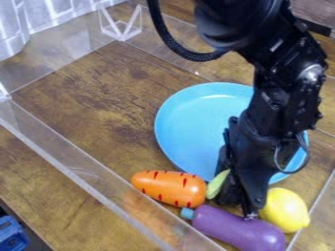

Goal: Put the carrot on the blue tray

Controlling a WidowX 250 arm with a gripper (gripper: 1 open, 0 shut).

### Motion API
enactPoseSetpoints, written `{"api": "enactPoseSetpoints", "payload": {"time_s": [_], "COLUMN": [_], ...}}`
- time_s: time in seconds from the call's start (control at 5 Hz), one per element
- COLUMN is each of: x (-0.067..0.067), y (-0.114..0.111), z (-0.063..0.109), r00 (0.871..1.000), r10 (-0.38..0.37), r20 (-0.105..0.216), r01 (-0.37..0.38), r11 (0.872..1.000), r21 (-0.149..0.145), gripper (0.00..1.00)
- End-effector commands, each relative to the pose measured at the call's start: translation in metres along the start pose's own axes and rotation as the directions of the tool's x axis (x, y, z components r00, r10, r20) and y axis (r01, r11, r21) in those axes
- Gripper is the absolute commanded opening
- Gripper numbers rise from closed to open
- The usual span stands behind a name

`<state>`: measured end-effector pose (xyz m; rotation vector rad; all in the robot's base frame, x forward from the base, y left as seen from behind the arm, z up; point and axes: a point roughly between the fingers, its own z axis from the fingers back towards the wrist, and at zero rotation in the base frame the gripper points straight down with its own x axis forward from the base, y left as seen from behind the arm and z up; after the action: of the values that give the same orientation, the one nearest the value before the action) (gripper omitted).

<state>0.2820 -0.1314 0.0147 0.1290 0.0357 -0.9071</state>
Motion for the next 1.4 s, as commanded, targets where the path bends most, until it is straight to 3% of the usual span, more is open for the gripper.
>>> {"api": "enactPoseSetpoints", "payload": {"time_s": [0.0,0.6,1.2], "x": [-0.006,-0.004,-0.015], "y": [-0.007,-0.007,-0.015], "z": [-0.01,0.0,0.01], "r00": [0.998,0.999,1.0], "r10": [-0.049,-0.023,-0.012], "r20": [-0.039,-0.023,-0.018], "r01": [0.048,0.023,0.012], "r11": [0.999,1.0,1.0], "r21": [-0.023,-0.015,-0.003], "gripper": [0.0,0.0,0.0]}}
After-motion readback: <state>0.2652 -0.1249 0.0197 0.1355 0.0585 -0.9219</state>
